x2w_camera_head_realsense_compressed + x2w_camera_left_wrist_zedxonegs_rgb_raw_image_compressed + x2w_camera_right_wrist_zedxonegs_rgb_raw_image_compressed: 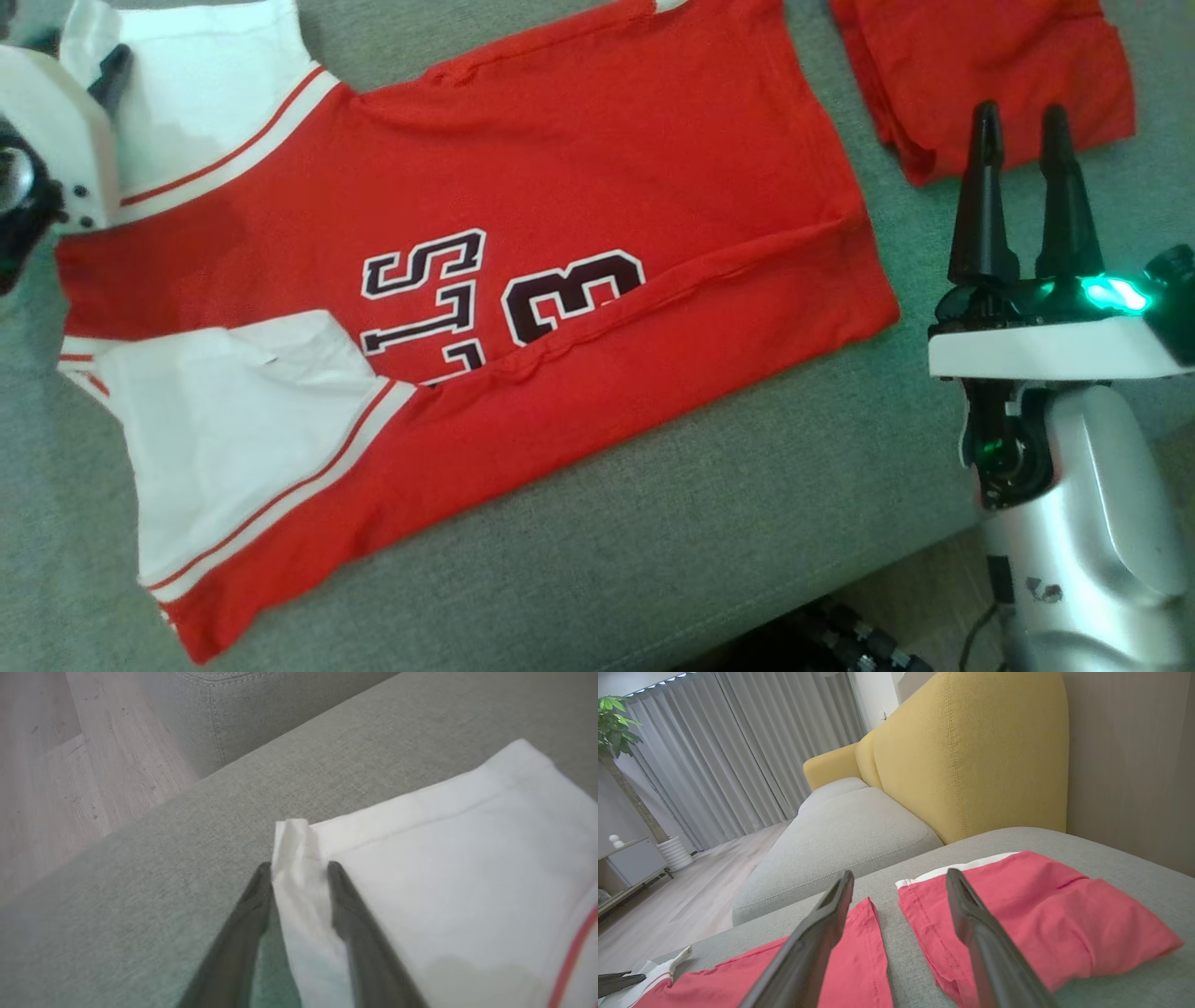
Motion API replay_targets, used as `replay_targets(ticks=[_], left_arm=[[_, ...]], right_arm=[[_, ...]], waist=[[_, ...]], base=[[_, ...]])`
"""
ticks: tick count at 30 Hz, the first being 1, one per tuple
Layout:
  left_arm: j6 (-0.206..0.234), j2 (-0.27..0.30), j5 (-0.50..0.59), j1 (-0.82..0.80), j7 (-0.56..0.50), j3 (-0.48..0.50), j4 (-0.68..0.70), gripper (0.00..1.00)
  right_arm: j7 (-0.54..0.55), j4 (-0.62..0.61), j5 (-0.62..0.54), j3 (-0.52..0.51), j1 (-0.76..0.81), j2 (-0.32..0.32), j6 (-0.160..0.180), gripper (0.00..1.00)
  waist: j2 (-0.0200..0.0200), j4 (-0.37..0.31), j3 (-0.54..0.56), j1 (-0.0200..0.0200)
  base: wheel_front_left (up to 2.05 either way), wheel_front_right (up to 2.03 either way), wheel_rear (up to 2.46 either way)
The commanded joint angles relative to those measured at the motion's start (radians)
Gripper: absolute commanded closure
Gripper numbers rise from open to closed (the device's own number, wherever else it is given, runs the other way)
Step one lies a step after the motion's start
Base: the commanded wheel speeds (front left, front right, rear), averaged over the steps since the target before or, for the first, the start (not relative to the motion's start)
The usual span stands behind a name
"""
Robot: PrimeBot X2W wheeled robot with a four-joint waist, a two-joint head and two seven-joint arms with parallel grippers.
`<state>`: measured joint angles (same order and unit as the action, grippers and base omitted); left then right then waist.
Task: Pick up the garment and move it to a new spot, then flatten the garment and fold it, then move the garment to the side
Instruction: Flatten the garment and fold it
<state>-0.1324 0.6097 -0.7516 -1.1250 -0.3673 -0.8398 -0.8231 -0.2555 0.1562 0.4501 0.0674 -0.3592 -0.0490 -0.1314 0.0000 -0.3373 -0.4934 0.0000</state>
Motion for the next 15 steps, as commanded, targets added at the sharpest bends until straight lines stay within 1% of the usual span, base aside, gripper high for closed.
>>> replay_targets(ticks=[1, 5, 8, 11, 14, 15], left_arm=[[0.002, 0.04, -0.015, -0.034, 0.0, 0.01, 0.019, 1.0], [0.002, 0.035, -0.038, -0.041, 0.07, -0.019, 0.031, 1.0], [0.002, 0.023, -0.036, -0.045, 0.164, -0.035, 0.047, 1.0], [0.002, 0.0, -0.031, -0.043, 0.274, -0.025, 0.058, 1.0], [0.003, -0.025, -0.008, -0.029, 0.36, -0.034, 0.092, 1.0], [0.005, -0.033, -0.002, -0.022, 0.384, -0.037, 0.107, 1.0]], right_arm=[[-0.006, -0.033, -0.001, 0.011, -0.012, -0.001, 0.001, 0.0], [-0.006, -0.023, -0.033, 0.01, -0.019, -0.001, 0.001, 0.0], [-0.006, -0.007, -0.076, 0.008, -0.03, -0.001, 0.001, 0.0], [-0.001, 0.018, -0.131, -0.003, -0.052, -0.001, 0.001, 0.0], [0.048, 0.031, -0.195, -0.03, -0.084, -0.001, 0.001, 0.0], [0.077, 0.034, -0.215, -0.025, -0.095, -0.001, 0.001, 0.0]], waist=[[0.0, 0.009, 0.003, 0.0], [0.0, 0.036, 0.021, 0.0], [0.0, 0.065, 0.047, 0.0], [0.0, 0.102, 0.076, 0.0], [0.0, 0.153, 0.102, 0.0], [0.0, 0.17, 0.11, 0.0]], base=[[0.0, 0.0, 0.0], [0.0, 0.0, 0.0], [0.0, 0.0, 0.0], [0.0, 0.0, 0.0], [0.0, 0.0, 0.0], [0.0, 0.0, 0.0]])
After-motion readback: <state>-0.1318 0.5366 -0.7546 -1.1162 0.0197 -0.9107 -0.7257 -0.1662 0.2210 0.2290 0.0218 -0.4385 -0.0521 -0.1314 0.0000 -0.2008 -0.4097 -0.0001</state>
